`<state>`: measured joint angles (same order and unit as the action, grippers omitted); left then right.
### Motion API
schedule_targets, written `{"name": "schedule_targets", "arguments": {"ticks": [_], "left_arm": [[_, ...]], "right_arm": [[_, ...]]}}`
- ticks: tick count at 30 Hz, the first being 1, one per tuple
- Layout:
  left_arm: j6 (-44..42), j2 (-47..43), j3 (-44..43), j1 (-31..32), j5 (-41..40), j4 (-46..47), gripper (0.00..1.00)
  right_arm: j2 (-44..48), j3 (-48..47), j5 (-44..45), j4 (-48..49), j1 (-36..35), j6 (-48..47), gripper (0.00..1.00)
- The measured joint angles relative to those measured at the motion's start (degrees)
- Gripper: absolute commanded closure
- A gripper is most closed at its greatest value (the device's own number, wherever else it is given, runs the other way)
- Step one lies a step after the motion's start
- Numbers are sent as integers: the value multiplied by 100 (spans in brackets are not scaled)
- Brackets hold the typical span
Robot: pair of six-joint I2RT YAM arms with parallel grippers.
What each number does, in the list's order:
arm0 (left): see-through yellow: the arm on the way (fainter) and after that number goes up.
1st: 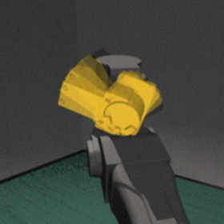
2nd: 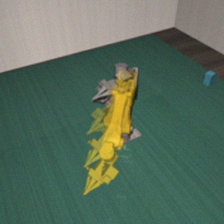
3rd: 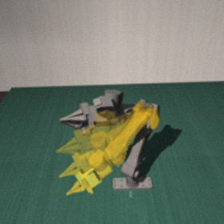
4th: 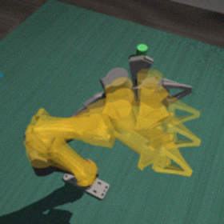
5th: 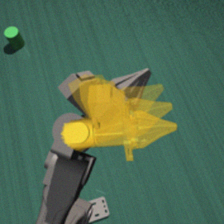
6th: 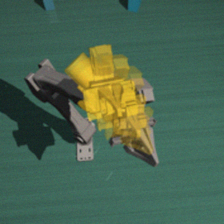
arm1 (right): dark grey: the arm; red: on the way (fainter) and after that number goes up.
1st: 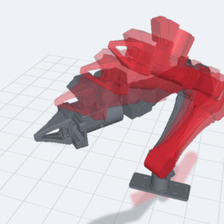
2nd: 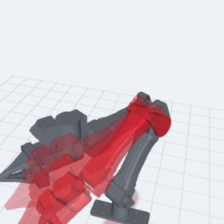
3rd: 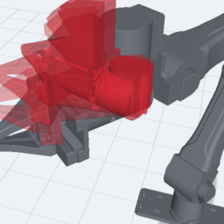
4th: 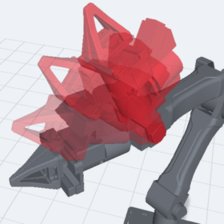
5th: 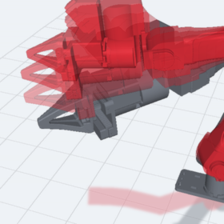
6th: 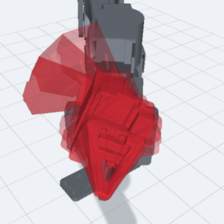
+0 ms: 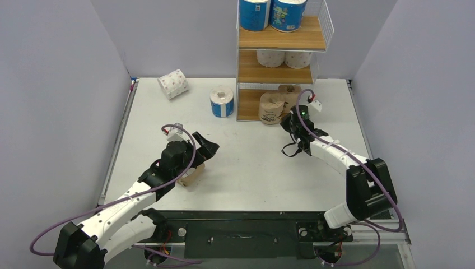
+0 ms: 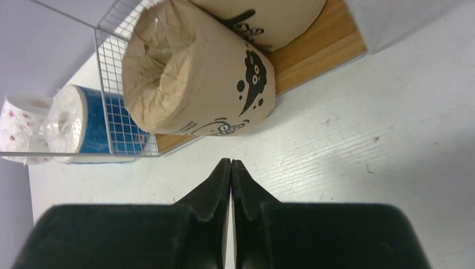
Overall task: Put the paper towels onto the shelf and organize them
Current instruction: Place the paper towel on the shelf.
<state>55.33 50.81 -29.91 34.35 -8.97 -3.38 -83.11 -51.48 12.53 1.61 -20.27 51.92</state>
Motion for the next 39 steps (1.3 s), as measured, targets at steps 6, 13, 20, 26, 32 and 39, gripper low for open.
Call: {"name": "schedule_targets", "arguments": {"ticks": [6,13,20,26,32,39], "left_arm": [[-4,0,35,0,28,13,4],[-11,0,37,0,28,15,4],[-35,-2,46,0,26,13,4],[-42,-2,55,0,26,15,4],[-42,-2,57,0,24,15,4],[-44,-2,57,0,24,15,4]], "right_arm": [[-916,136,-481,804,0,105,100],[-1585,195,-595,1685,-4,577,100],[-1963,229,-501,2253,0,988,100],[-2328,59,-487,2282,70,1102,100],[-2516,-208,-490,2284,129,1174,100],[-2802,-566,-507,2282,155,1237,100]]}}
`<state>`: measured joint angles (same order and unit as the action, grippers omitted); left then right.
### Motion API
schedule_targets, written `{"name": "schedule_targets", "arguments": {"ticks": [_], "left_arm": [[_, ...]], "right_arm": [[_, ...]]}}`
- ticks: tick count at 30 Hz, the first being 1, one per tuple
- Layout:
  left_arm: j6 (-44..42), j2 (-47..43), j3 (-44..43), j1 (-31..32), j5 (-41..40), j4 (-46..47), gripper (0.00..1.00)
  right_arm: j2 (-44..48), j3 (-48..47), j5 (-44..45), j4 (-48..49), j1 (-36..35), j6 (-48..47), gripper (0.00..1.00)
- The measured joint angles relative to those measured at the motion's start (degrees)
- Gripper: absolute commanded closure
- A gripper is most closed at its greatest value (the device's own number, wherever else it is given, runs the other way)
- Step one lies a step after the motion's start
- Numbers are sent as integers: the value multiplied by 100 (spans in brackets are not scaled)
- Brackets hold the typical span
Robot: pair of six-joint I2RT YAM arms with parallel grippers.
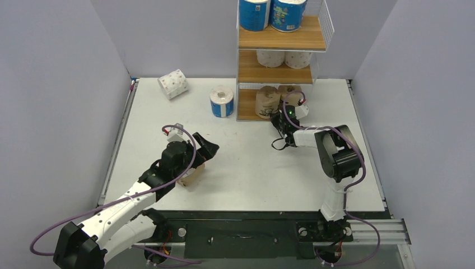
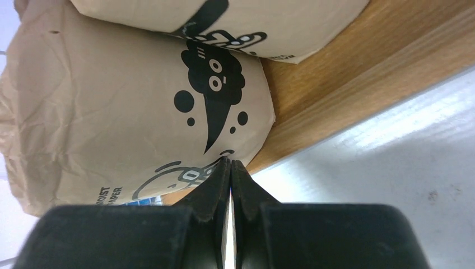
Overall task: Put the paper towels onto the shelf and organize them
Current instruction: Place the paper towel on the shelf.
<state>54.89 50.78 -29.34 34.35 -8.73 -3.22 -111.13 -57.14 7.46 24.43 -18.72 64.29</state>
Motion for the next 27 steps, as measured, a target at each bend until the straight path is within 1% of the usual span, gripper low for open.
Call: {"name": "schedule_targets", "arguments": {"ticks": [18,27], "left_arm": [[-33,0,17,0,-46,0,4],[-114,0,17,0,-98,-2,4]], "right_arm": [[-538,-874,24,4,7,245,100],[-804,-1108,61,-28,59,278,100]]}}
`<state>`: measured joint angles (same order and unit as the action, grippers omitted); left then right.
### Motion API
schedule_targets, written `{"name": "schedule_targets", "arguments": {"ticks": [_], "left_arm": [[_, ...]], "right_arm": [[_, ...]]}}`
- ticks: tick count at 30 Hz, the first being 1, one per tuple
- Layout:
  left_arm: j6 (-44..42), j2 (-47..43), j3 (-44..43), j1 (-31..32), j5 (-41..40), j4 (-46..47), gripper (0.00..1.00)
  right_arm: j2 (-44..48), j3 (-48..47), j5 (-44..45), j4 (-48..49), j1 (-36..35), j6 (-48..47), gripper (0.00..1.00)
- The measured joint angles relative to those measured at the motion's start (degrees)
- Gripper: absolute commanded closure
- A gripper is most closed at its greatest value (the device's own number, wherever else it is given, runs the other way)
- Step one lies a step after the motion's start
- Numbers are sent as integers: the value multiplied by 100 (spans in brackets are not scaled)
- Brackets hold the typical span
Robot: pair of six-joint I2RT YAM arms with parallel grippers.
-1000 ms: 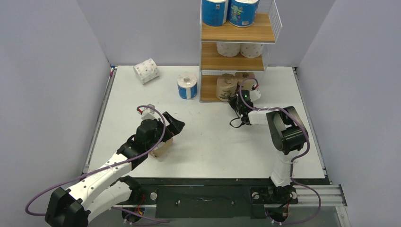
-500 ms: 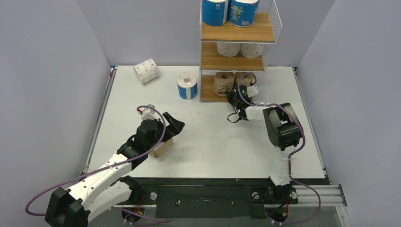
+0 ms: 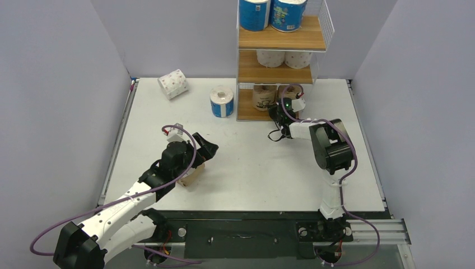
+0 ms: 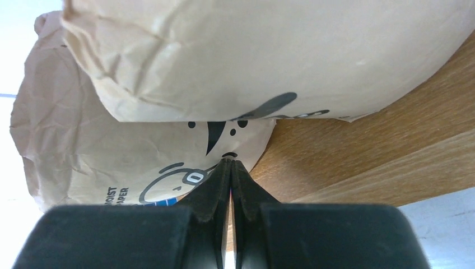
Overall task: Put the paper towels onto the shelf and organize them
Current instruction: Place the paper towel on the shelf.
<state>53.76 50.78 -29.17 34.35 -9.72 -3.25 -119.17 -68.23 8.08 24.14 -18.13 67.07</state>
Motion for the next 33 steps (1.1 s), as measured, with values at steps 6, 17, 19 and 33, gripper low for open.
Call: {"name": "schedule_targets", "arguments": {"ticks": [6,17,19,33], "left_arm": [[-22,2,0,0,-15,0,4],[-24,74,0,-7,-13,2,4],[-24,74,0,-7,-13,0,4],[-17,74,2,-7,-2,4,4]], "right_arm": [[-39,-125,7,-20,15,17,100],[-42,-133,2,-22,20,31,100],[-39,-131,0,-22,20,7,100],[584,719,-234,256,-223,-227,100]]}}
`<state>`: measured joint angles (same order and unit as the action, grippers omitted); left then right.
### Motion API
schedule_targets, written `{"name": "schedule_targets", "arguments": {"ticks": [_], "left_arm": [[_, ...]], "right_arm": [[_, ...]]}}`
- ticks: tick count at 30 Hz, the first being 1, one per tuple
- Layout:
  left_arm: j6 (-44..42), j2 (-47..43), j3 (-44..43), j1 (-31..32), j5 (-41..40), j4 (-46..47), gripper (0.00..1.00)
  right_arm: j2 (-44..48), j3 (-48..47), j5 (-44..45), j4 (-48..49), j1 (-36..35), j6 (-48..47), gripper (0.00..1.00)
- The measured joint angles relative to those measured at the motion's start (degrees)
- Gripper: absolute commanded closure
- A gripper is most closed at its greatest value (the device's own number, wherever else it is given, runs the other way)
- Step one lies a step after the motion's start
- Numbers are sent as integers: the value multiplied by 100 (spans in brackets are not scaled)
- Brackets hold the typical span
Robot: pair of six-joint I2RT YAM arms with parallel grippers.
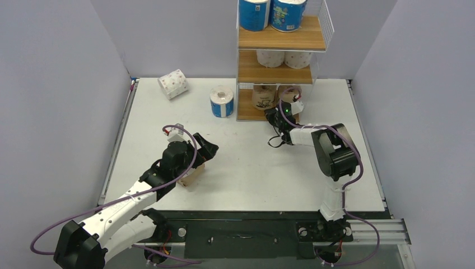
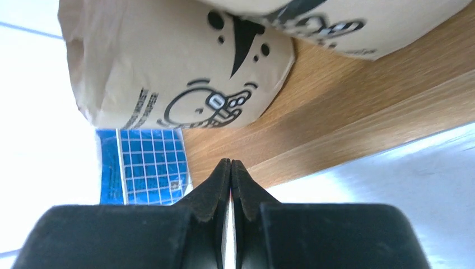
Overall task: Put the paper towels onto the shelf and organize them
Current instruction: Place the paper towel on the shelf.
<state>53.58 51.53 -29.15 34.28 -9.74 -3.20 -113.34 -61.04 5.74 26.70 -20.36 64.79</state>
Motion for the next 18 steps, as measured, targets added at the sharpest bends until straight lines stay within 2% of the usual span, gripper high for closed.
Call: {"name": "schedule_targets", "arguments": {"ticks": [8,18], "left_arm": [[2,-74,44,0,20,-4,4],[0,-146,57,0,17,-4,4]], "right_arm": [[-105,-234,94,186,-420,-109,100],[-822,-487,503,1274,-715,332,100]]}}
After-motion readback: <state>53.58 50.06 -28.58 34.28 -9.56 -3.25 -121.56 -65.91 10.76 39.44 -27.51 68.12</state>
